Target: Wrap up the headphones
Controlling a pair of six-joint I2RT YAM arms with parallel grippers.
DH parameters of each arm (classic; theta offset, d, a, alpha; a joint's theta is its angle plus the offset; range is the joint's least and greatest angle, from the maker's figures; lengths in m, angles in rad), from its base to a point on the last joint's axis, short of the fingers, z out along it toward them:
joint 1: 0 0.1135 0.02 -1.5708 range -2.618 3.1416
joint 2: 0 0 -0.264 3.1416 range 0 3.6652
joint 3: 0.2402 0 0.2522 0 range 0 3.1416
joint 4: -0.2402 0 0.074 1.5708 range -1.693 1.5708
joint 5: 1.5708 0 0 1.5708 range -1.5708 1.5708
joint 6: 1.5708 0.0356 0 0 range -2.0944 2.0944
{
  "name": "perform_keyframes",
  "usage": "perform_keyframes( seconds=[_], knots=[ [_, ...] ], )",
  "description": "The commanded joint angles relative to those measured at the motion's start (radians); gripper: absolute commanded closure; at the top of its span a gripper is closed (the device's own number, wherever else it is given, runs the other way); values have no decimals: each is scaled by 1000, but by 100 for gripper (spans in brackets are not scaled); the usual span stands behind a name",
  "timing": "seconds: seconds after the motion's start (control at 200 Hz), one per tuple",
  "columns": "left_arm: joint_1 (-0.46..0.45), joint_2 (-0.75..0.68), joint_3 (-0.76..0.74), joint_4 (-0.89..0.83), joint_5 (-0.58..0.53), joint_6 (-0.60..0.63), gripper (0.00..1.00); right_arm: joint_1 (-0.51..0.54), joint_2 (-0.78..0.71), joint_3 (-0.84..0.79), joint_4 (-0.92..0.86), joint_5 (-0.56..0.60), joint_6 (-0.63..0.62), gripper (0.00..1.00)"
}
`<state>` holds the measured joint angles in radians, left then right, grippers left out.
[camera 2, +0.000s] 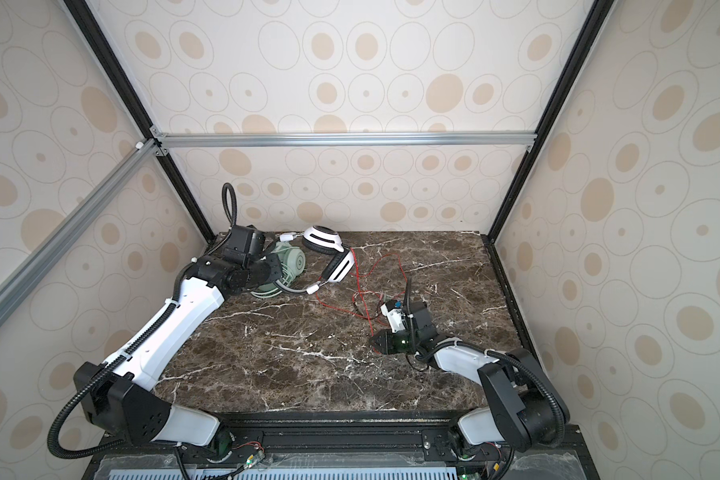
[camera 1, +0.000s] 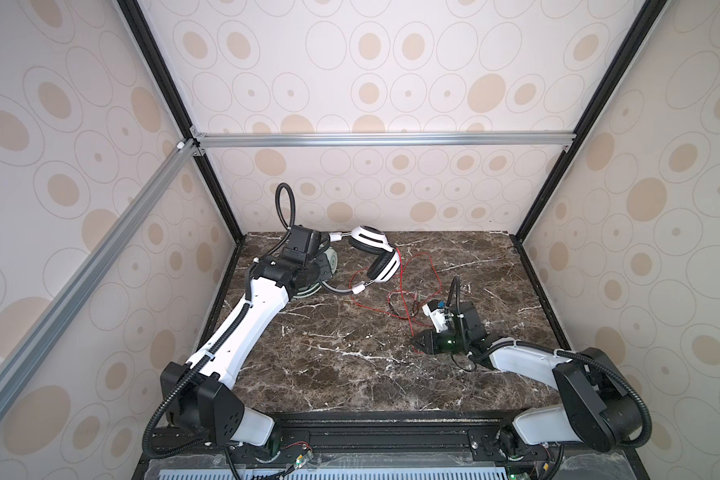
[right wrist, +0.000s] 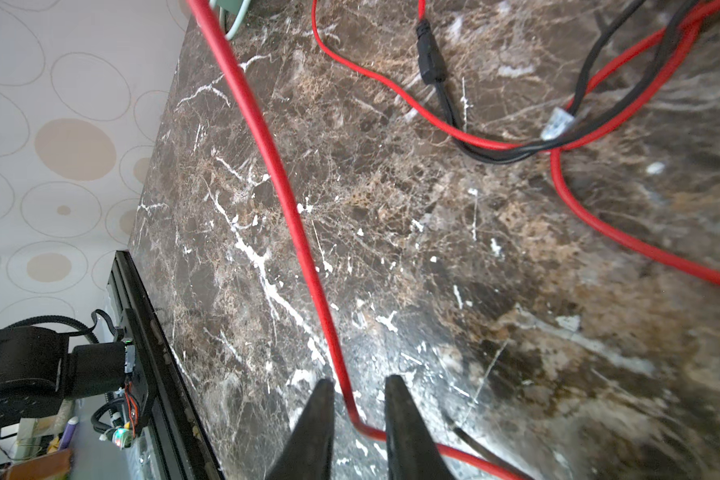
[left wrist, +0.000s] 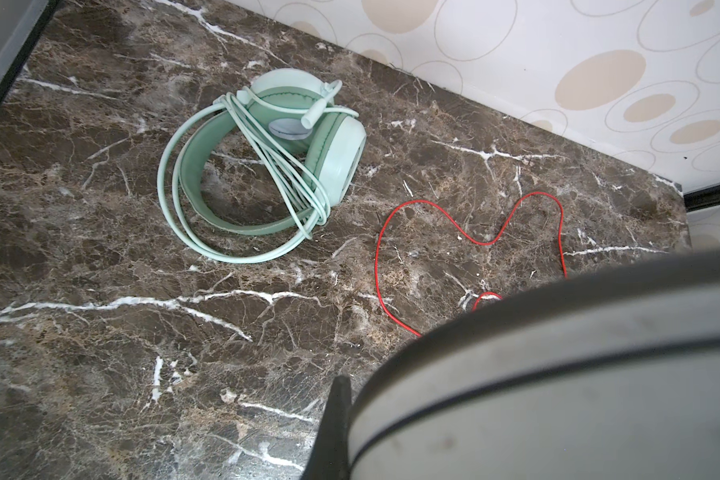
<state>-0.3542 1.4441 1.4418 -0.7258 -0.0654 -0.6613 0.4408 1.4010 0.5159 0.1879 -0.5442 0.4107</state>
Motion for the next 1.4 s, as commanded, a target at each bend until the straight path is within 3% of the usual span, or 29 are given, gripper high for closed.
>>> perform_keyframes(
  seconds=[0.0,0.265,0.38,0.52,0.66,0.835,0.925,1.215,1.396],
  knots=[
    [6,-8,15,75,34,-31,100,19,3,11,13,22,3,68],
    [6,-5,14,73,38,-31,100,42,48,47,19,28,5,68],
    [5,-10,17,72,34,-30,100,62,58,55,12,45,2,75],
    [5,-10,14,71,29,-31,100,67,7,50,-51,91,-27,92],
    [5,6,2,72,5,-34,100,67,-181,108,-304,294,-125,100],
    [4,66,33,12,-82,-26,100,119,-344,278,-632,609,-246,100],
    [4,104,60,-38,-148,-31,100,190,-348,368,-739,740,-297,100],
    [-22,152,69,-60,-178,-11,100,477,-333,566,-895,1114,-428,100],
    [-72,166,88,-97,-288,-15,100,602,-242,701,-975,1148,-515,100]
  ],
)
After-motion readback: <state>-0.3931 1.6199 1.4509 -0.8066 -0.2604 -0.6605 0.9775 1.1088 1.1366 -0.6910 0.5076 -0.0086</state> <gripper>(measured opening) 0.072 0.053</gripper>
